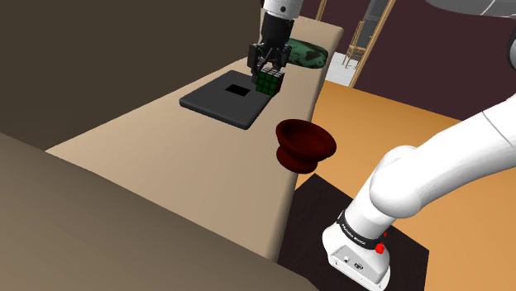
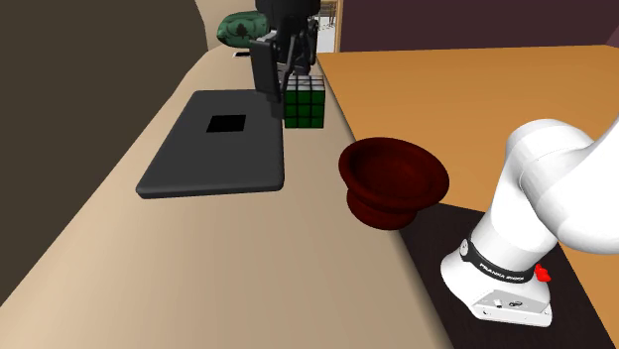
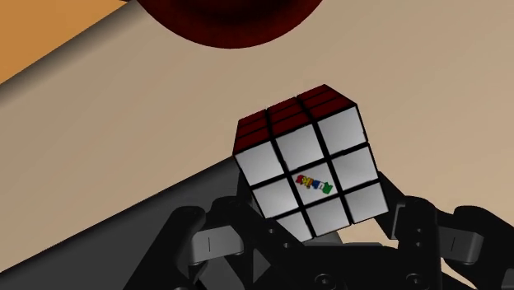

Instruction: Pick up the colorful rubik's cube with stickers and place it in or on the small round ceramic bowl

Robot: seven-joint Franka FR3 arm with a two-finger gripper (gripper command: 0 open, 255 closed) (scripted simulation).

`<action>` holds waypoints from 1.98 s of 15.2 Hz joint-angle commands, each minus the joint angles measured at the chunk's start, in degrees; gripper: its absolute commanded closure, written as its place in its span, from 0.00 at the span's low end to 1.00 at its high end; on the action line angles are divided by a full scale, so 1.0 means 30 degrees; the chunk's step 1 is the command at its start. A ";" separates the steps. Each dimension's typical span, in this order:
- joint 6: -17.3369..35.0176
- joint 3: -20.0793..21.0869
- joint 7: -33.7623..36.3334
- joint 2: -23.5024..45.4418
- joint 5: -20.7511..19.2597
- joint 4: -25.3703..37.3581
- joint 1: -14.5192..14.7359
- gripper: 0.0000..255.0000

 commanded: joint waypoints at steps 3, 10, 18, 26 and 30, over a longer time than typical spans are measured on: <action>-0.1021 -0.0022 0.0002 0.0104 -0.0025 0.1120 -0.0017 1.00; -0.2381 -0.0446 -0.0440 -0.2760 0.0088 -0.0383 0.0033 1.00; -0.4658 -0.1277 -0.1179 -0.8480 -0.0054 -0.3838 0.0170 1.00; -0.2911 -0.1212 -0.1171 -0.9249 0.0024 -0.6354 0.0225 1.00; -0.2021 -0.1173 -0.1166 -0.9558 0.0067 -0.7553 0.0254 1.00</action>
